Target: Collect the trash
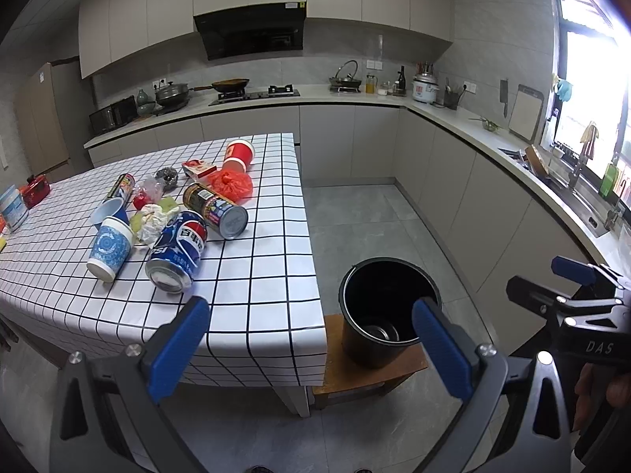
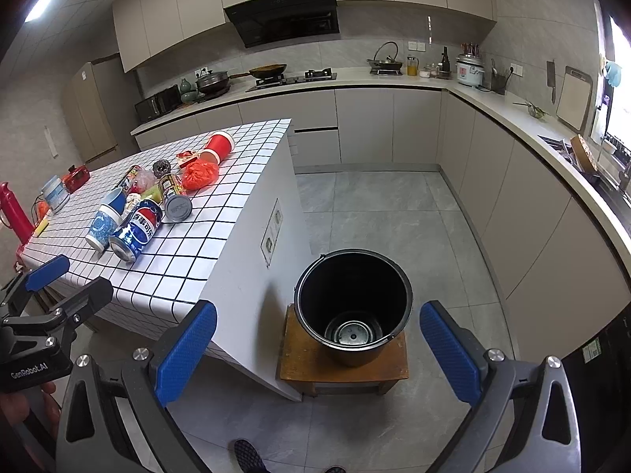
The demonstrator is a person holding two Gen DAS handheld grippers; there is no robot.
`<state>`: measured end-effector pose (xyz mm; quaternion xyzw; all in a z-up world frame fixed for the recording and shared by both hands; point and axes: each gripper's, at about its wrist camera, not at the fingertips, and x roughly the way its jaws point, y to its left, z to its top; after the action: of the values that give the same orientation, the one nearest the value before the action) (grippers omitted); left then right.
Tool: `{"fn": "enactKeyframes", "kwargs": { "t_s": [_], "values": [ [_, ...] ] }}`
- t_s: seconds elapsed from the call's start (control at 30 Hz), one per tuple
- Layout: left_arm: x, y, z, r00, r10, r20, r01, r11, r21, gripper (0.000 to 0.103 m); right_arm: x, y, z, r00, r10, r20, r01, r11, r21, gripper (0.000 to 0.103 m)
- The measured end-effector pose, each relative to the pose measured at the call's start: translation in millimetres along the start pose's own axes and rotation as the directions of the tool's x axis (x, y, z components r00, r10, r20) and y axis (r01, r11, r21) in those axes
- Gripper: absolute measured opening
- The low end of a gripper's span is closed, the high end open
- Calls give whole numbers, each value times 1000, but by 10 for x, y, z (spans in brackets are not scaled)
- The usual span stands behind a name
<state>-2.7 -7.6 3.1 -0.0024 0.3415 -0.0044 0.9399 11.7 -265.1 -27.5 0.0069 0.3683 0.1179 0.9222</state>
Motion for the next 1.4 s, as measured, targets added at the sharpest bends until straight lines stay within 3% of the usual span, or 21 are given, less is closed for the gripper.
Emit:
{"fn": "enactKeyframes", "kwargs": {
  "t_s": [1.4],
  "values": [
    [7, 80, -3, 1000, 10, 0, -10, 1000, -7, 103, -17, 45, 28, 1000, 9, 9, -9, 1000, -4, 103]
  ]
}}
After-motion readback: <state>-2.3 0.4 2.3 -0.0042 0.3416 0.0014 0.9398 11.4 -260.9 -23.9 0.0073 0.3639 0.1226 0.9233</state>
